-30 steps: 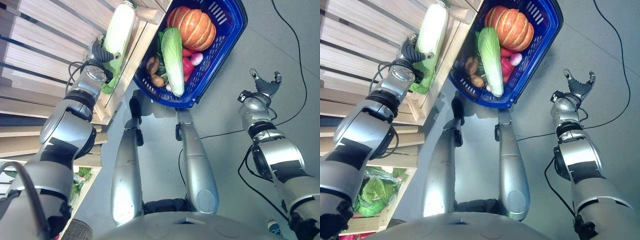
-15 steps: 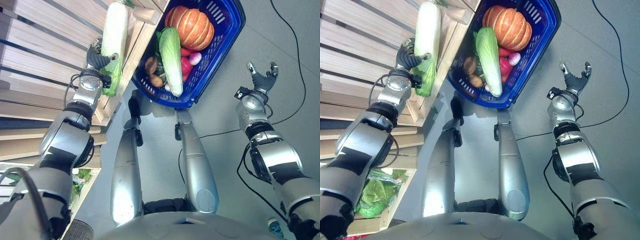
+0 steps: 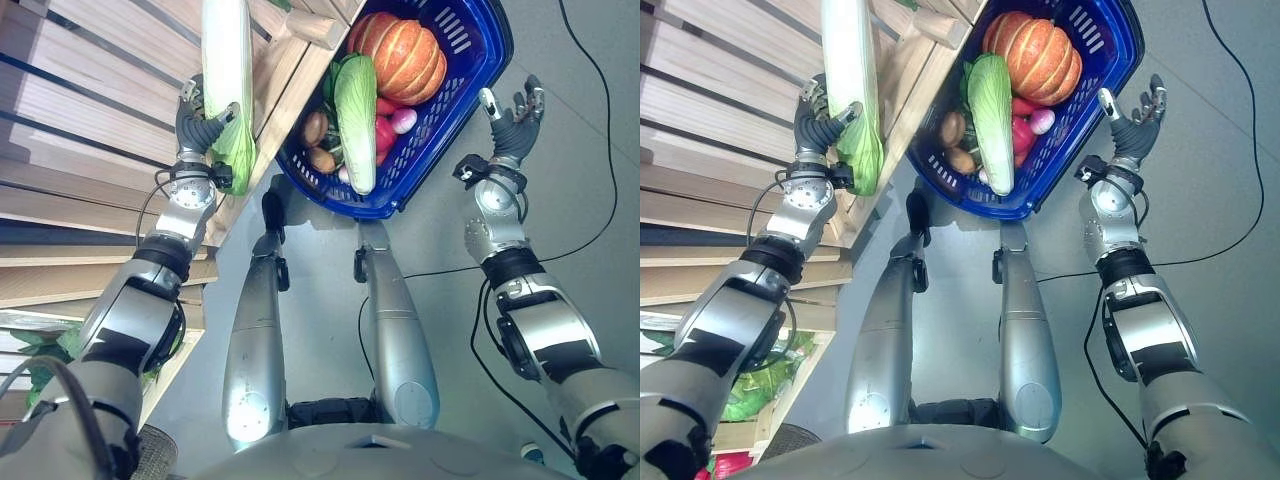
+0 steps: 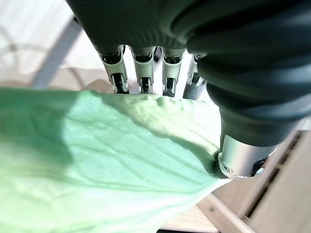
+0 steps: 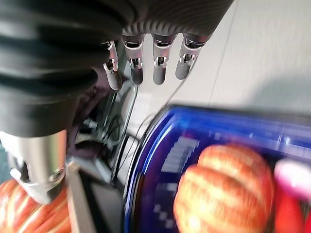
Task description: Pick up fruits and vegetables into the basket
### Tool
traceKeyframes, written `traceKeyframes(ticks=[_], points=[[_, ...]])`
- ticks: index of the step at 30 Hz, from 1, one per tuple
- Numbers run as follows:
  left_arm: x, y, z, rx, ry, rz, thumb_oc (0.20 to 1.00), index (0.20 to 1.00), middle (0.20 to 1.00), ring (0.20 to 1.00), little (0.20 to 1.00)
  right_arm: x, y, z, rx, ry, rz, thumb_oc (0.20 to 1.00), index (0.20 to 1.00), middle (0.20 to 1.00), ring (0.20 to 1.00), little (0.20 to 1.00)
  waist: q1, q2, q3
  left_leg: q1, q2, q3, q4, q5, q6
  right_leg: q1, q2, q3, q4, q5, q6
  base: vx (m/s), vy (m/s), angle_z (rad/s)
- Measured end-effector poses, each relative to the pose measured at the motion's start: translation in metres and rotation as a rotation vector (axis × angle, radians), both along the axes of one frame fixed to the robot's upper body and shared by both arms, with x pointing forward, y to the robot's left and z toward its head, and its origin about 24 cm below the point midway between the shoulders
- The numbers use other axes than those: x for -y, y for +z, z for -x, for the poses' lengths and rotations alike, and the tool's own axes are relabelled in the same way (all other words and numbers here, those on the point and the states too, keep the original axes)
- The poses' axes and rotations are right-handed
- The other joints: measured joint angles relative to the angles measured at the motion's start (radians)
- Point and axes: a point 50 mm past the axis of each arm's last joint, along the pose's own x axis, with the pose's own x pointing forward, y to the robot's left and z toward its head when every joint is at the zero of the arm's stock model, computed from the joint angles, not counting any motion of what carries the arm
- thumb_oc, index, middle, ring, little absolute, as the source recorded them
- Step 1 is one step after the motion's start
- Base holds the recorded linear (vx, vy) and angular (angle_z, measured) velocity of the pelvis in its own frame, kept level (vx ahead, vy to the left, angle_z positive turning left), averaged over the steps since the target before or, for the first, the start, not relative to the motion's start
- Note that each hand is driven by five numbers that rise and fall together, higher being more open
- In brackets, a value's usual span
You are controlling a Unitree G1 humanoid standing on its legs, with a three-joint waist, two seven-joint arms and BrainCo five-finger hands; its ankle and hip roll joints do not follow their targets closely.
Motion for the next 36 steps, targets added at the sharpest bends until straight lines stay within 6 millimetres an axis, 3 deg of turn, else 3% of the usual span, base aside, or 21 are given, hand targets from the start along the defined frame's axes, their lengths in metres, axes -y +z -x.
traceKeyframes(ticks=[8, 23, 36], points=[[0.019, 0.012, 0.012, 0.165, -0.040, -0.159, 0.200, 0.200, 0.200, 0.200, 0.200, -0.026, 0.000, 0.009, 0.057, 0.261, 0.011, 1.000, 1.000, 1.000, 1.000, 1.000, 0.002, 0.000, 0.000, 0.028, -0.001, -0.011, -0.030, 0.018, -0.007, 0.020, -0.001, -0.009, -0.001, -0.004, 0.001, 0.00, -0.013, 0.03], [0.040, 0.044, 0.028, 0.374, -0.139, -0.423, 0.200, 0.200, 0.200, 0.200, 0.200, -0.055, 0.010, 0.015, 0.079, 0.544, 0.018, 1.000, 1.000, 1.000, 1.000, 1.000, 0.001, 0.000, 0.001, 0.030, 0.000, -0.019, -0.054, 0.038, -0.009, 0.023, -0.004, -0.027, -0.015, 0.003, -0.007, 0.00, -0.004, 0.02], [0.073, 0.036, 0.035, 0.338, -0.357, -0.590, 0.200, 0.200, 0.200, 0.200, 0.200, -0.075, 0.006, 0.015, 0.025, 0.680, 0.038, 1.000, 1.000, 1.000, 1.000, 1.000, 0.002, -0.001, 0.002, 0.040, -0.001, -0.020, -0.054, 0.038, -0.009, 0.036, -0.006, -0.030, -0.019, -0.001, -0.001, 0.00, -0.002, 0.00]])
